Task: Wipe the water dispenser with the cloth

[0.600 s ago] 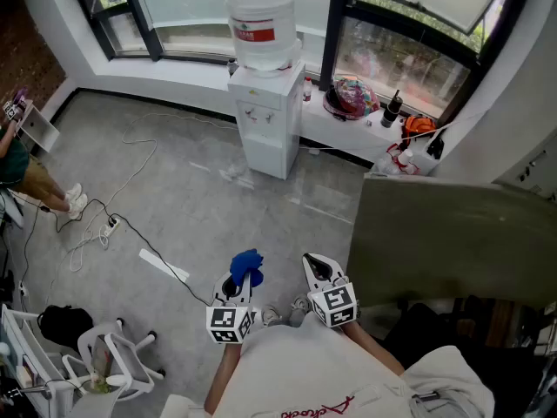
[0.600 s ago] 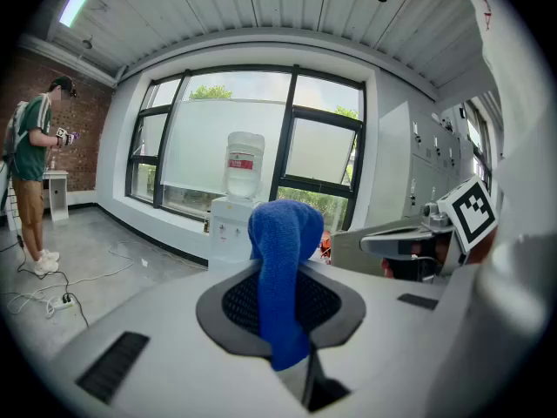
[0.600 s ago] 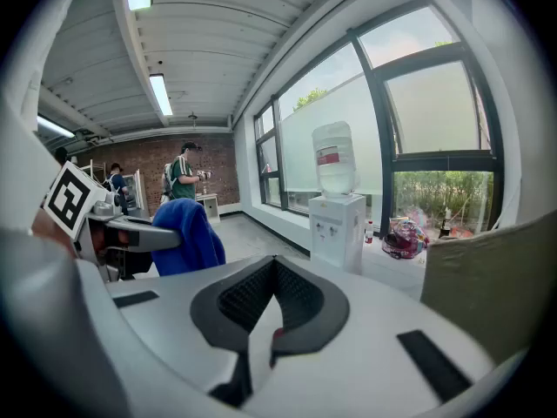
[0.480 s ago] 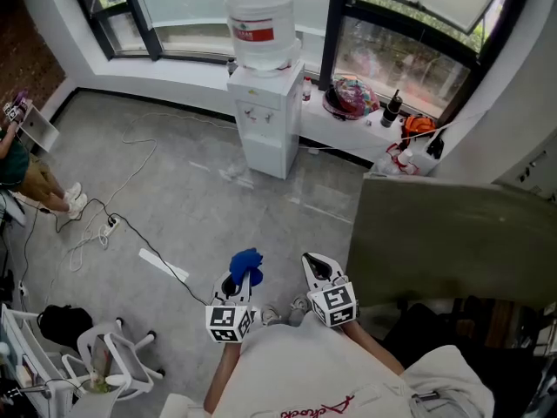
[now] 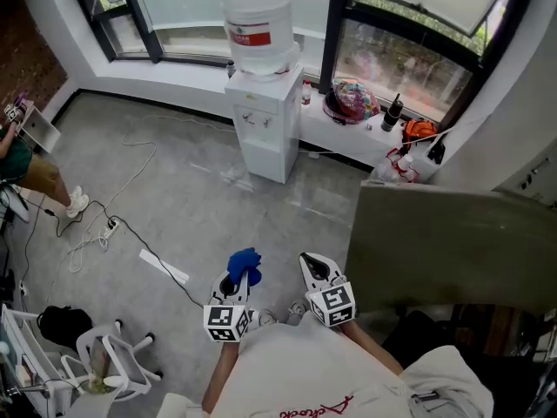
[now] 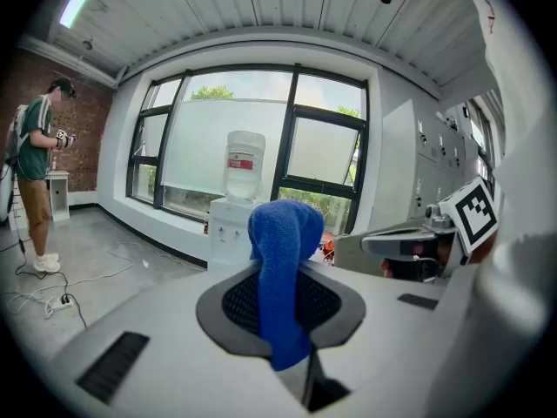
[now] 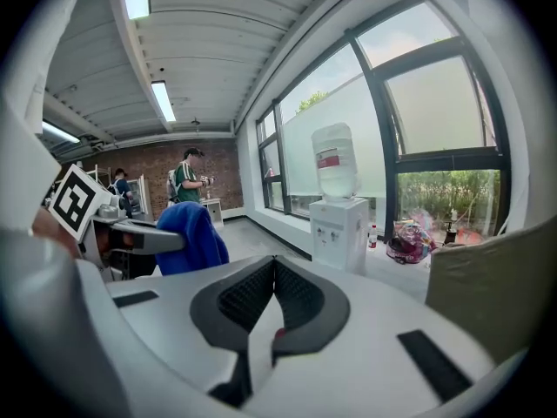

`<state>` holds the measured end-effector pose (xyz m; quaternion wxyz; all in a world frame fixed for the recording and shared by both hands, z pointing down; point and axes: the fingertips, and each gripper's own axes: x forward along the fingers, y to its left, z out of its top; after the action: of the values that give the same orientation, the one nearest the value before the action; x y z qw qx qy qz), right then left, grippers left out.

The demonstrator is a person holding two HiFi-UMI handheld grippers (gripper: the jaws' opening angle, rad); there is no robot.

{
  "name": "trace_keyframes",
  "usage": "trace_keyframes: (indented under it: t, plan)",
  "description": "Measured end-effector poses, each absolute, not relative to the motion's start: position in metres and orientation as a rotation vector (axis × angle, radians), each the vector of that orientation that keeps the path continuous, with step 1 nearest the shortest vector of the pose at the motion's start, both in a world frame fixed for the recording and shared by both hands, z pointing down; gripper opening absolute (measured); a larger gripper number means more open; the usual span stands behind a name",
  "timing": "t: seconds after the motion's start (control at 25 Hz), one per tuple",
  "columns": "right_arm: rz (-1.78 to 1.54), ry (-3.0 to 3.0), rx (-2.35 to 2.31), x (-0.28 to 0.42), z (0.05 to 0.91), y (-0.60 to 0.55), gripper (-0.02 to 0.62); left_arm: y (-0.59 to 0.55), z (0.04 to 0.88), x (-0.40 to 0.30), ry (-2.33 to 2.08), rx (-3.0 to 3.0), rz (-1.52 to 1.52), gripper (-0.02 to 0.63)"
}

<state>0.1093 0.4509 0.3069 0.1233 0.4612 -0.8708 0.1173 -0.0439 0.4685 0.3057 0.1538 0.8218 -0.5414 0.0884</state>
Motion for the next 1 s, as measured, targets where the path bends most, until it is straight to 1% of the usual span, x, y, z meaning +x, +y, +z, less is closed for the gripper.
trace_keyframes:
  t: [0.6, 1.0]
  plan:
    - [0.316, -2.553, 1.272, 0.139, 0.319, 0.418, 0.015, 0.429, 0.304, -0.008, -1.592, 2.352, 0.222, 0.052]
    - [0.335, -2.535, 1.284, 0.143, 0.329, 0.387, 0.015, 0.392, 0.317, -0.008, -1.571, 2.335, 0.227, 0.052]
